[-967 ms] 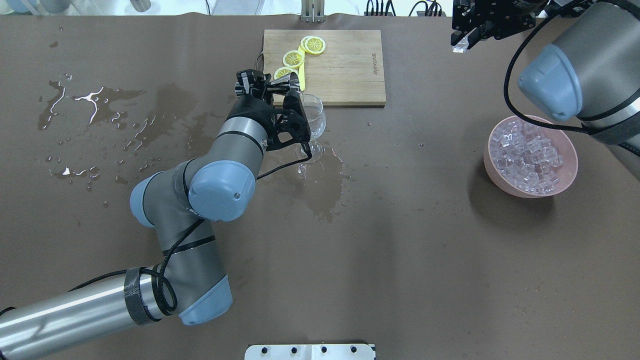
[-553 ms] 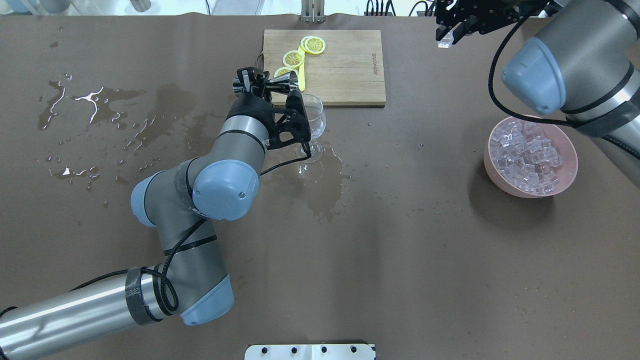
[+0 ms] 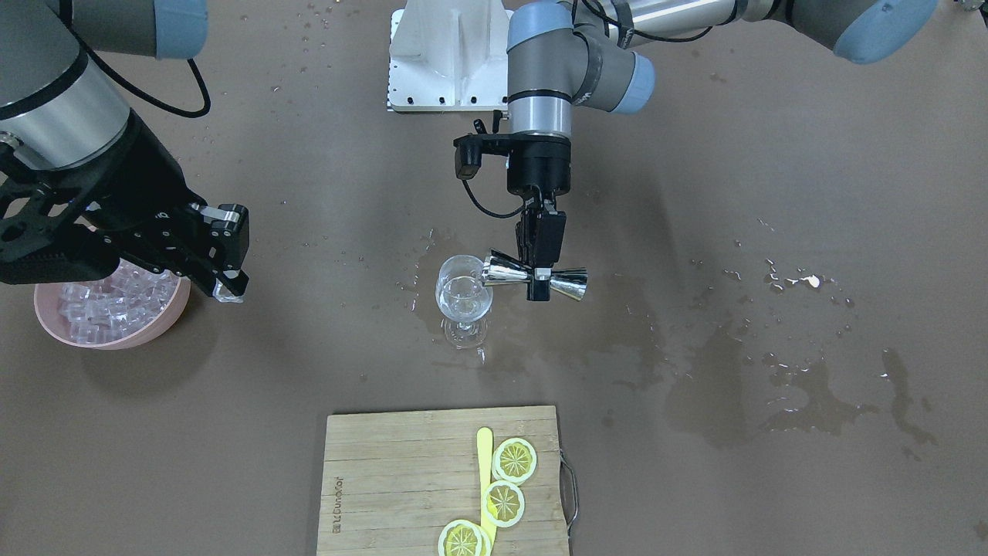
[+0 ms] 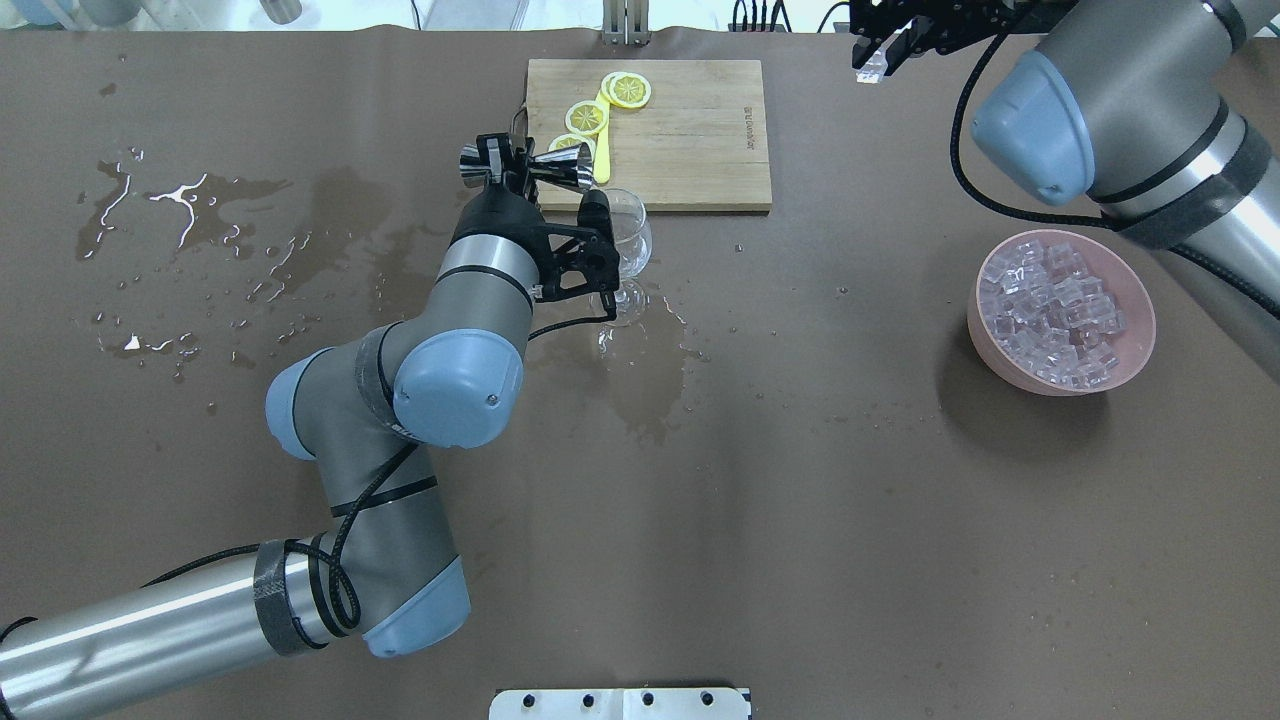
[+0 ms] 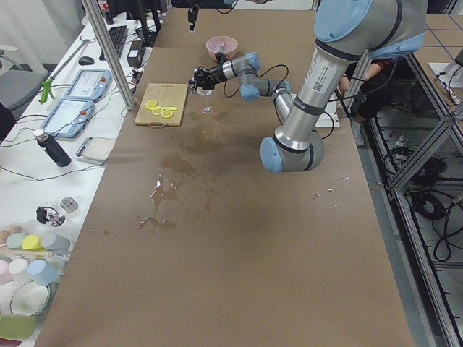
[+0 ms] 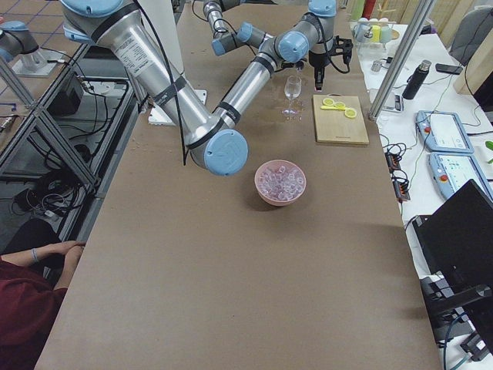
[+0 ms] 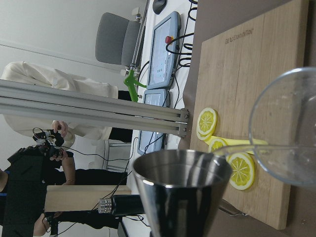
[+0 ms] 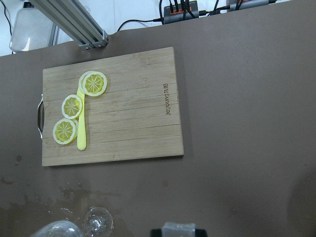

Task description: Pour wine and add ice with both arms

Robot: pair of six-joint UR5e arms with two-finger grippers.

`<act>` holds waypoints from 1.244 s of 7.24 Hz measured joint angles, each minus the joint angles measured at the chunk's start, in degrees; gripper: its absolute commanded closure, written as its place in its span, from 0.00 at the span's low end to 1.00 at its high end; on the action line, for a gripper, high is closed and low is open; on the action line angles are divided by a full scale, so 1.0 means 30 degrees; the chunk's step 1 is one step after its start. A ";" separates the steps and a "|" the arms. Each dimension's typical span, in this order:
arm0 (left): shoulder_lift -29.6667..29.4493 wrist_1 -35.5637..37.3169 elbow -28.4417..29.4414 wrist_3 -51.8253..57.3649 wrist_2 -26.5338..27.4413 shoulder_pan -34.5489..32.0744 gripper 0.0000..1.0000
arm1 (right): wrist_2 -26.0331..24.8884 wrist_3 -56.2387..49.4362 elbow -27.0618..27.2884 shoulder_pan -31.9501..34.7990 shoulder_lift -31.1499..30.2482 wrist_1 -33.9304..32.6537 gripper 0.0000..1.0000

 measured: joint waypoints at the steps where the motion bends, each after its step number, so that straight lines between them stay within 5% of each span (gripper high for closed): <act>1: -0.0028 0.0232 -0.0028 0.0060 0.0237 0.0089 1.00 | -0.0154 0.0011 -0.0543 -0.0001 0.0400 0.0000 0.78; 9: -0.0316 0.0507 -0.0140 0.2547 0.1314 0.0822 1.00 | -0.0394 0.0612 -0.3040 -0.0109 0.2545 -0.0166 0.78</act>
